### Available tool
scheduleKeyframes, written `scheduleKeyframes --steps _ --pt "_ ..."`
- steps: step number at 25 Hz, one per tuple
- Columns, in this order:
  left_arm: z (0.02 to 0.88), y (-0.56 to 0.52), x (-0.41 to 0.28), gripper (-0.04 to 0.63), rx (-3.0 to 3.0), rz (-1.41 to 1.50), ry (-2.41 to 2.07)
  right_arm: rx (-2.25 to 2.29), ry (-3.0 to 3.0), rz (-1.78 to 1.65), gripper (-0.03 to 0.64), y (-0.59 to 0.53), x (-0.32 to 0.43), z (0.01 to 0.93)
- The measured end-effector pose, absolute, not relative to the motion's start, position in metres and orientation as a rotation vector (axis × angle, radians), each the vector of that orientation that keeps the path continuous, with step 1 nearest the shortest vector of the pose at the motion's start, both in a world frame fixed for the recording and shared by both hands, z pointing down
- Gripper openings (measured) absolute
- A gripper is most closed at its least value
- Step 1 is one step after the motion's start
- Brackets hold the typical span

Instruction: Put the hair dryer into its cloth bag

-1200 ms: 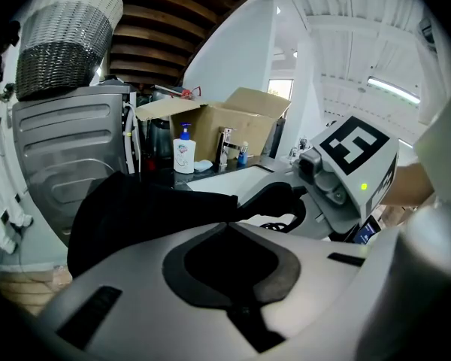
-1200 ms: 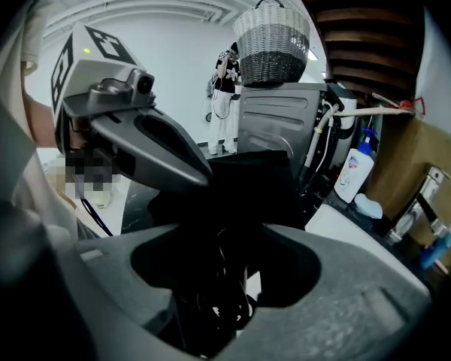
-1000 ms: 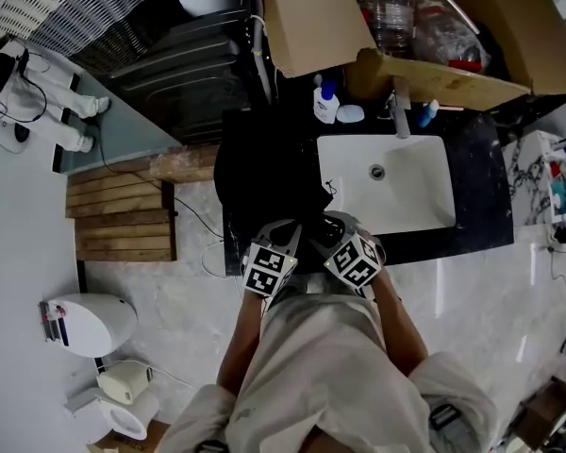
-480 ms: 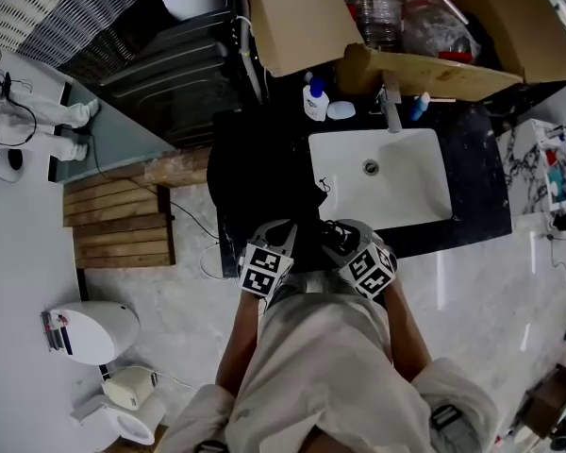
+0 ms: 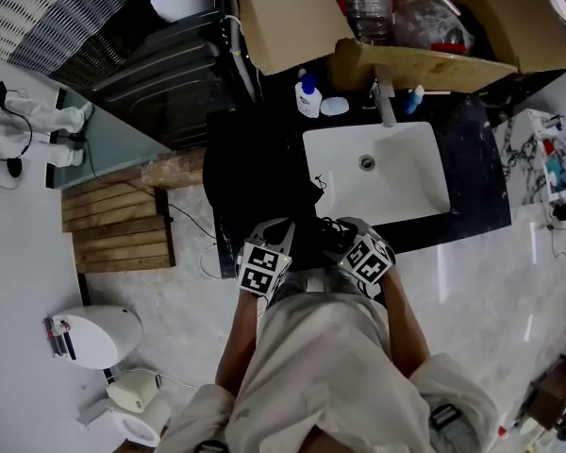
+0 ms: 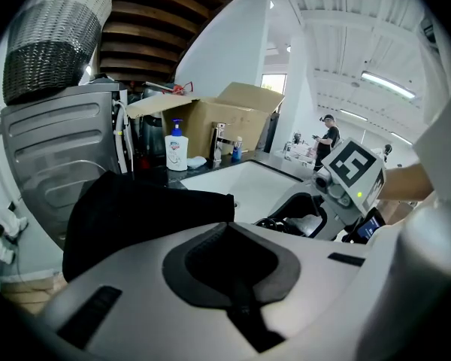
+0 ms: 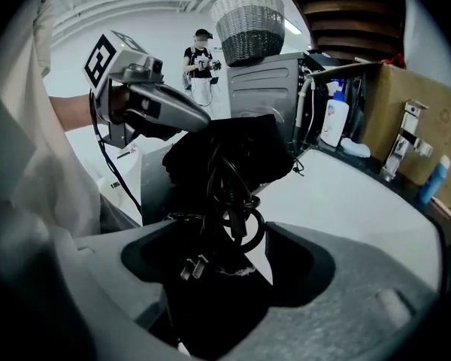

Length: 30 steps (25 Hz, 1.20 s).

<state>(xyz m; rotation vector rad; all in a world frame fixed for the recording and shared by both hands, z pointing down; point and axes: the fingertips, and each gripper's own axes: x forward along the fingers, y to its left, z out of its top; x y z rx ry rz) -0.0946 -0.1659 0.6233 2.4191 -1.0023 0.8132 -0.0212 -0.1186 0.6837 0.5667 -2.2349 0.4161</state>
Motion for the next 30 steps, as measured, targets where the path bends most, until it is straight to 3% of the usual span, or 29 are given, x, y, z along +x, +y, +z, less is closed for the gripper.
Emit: scheduleKeyframes --steps 30 --pt "0.614 -0.165 -0.095 0.006 2.432 0.775 -1.023 0.622 -2.312 0.4 0.279 -0.136 -0.047 0.662"
